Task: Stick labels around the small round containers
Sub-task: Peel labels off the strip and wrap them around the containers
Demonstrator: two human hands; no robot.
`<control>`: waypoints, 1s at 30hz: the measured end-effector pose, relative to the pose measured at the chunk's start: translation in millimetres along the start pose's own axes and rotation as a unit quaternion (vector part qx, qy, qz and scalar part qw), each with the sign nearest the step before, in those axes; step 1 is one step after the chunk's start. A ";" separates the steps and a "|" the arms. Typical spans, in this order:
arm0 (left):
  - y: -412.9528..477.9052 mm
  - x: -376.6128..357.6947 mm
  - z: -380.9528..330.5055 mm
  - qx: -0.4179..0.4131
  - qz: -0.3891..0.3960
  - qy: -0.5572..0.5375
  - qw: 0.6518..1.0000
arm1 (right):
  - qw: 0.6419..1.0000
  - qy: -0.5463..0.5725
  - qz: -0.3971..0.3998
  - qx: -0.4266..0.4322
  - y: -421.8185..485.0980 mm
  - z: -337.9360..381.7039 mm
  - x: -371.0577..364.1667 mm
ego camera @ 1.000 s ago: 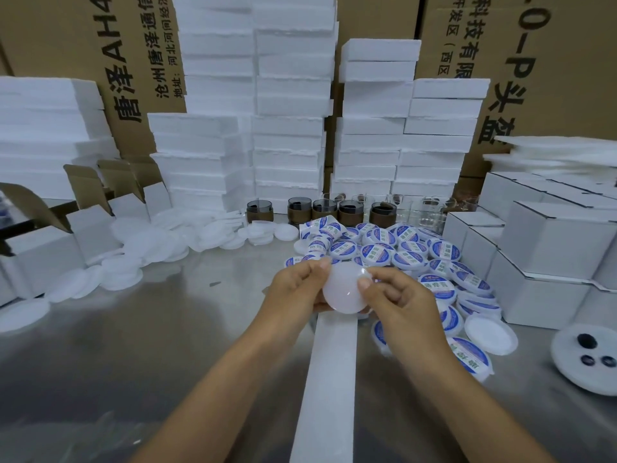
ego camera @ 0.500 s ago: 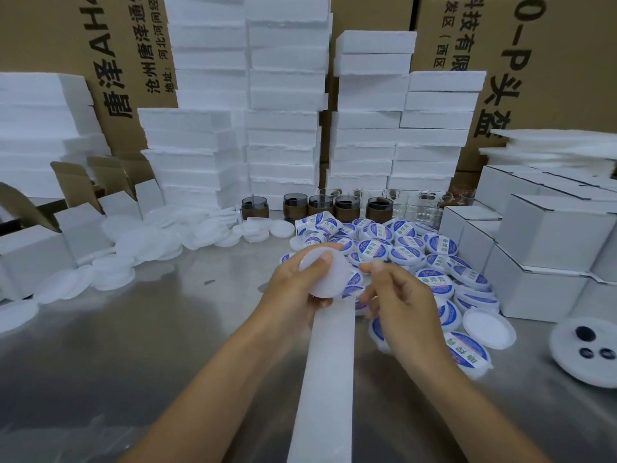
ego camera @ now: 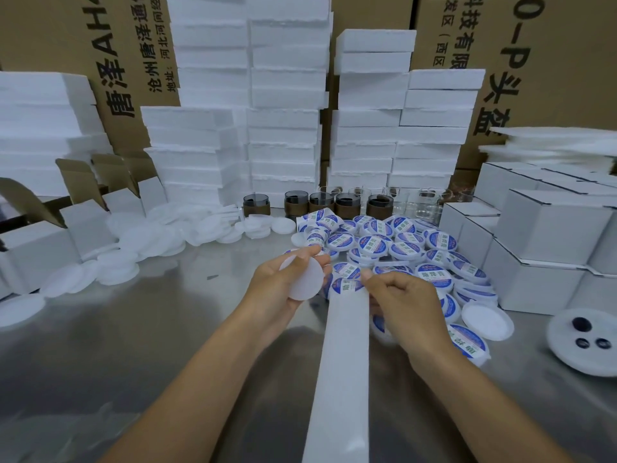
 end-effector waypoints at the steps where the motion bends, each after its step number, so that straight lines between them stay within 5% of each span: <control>1: -0.1 0.3 1.5 0.007 0.003 0.006 1.000 | 0.999 0.034 -0.010 -0.015 -0.2 -2.0 1.3; 9: -3.5 -5.2 20.6 0.115 0.063 0.112 0.985 | 0.990 0.127 -0.053 -0.025 2.2 -0.7 8.5; 16: -4.3 -11.7 25.9 0.107 0.047 0.164 0.980 | 0.984 0.163 0.052 -0.043 -3.0 1.4 -10.2; 20: -5.0 -9.4 21.1 0.083 -0.002 0.194 0.978 | 0.995 0.062 0.079 -0.030 -6.6 3.5 -16.0; 22: -4.8 -8.4 18.6 0.067 -0.019 0.210 0.975 | 0.997 -0.055 0.044 0.043 -7.5 9.8 -11.3; 25: -5.1 -7.0 18.1 0.062 -0.030 0.219 0.973 | 0.939 -0.280 -0.044 0.194 -15.4 28.1 -5.3; 30: -7.8 -11.4 18.5 0.061 0.001 0.229 0.972 | 0.892 -0.364 -0.036 0.264 -17.7 34.0 -9.9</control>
Point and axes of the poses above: each hand's wrist, its own y-axis towards the middle knuckle, its own x-axis out of the back of the hand, z = x × y, the point moved 7 cm from there along y, towards the middle knuckle, and after that the axes turned 3 degrees about z, right-handed, at the moved point
